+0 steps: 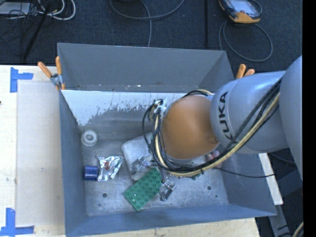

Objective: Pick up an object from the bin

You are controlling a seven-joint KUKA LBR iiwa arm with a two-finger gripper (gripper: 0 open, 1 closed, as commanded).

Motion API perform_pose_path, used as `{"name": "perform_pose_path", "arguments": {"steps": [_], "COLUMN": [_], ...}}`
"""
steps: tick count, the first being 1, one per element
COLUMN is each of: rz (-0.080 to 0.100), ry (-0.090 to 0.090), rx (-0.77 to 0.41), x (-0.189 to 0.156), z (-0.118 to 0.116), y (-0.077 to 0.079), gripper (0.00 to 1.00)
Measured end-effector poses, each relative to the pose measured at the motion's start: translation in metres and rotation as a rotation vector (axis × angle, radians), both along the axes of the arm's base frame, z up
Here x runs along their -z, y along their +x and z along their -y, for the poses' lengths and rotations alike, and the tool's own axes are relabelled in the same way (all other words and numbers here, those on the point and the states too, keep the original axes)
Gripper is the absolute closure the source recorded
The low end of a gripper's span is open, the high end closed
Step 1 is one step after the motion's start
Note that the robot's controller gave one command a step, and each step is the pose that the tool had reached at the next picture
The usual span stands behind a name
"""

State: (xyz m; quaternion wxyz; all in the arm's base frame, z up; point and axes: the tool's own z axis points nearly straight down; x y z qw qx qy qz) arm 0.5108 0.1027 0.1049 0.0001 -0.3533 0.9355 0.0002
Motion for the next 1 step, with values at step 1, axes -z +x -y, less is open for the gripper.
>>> {"name": "perform_pose_path", "arguments": {"steps": [1], "rz": [0.004], "ry": [0.001], "rx": [-0.125], "x": [0.0329], "z": [-0.0008], "y": [0.0032], "gripper": [0.00]}}
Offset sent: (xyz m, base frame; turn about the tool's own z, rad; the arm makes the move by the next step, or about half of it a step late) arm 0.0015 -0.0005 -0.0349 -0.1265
